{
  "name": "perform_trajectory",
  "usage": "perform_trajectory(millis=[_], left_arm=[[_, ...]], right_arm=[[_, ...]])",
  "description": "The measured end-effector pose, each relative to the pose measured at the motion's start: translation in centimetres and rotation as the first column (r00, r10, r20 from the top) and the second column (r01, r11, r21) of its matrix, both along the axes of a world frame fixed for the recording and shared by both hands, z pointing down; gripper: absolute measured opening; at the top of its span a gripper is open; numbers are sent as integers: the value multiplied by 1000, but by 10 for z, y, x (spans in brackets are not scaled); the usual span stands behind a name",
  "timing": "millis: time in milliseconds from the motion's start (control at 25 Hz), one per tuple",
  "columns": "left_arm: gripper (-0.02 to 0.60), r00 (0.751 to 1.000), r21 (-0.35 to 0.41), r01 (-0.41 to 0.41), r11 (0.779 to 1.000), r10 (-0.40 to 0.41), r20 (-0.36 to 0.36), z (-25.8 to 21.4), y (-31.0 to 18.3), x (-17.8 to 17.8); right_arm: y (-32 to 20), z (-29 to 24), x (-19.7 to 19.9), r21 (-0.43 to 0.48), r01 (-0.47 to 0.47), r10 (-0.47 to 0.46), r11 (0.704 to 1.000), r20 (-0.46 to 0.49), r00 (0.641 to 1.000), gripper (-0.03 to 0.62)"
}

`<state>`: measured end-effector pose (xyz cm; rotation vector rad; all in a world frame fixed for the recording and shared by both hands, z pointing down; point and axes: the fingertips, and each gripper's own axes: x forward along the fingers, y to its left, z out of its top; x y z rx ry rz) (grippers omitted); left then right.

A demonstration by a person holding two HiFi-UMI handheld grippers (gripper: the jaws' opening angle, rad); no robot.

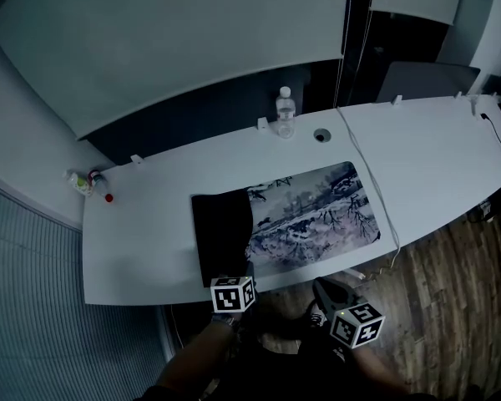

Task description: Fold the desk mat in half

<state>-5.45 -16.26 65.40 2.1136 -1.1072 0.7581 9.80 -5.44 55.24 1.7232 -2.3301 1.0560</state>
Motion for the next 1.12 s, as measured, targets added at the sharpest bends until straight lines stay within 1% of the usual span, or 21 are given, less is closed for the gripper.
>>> perform_trajectory(millis=[240,720,1120], left_arm=[[37,1000,-5,11,1000,-11,0,3,-2,19],[37,1000,-3,7,1000,-7,-4,6,-1,56],[37,1000,-5,5,1000,-5,22,3,2,86]], right_arm=[[-4,4,21,-6,-3,3,1000,6,1000,23],[-15,4,62,3,3,-3,1000,7,1000,23],[-14,5,95,8,-8,8,1000,23,1000,23]])
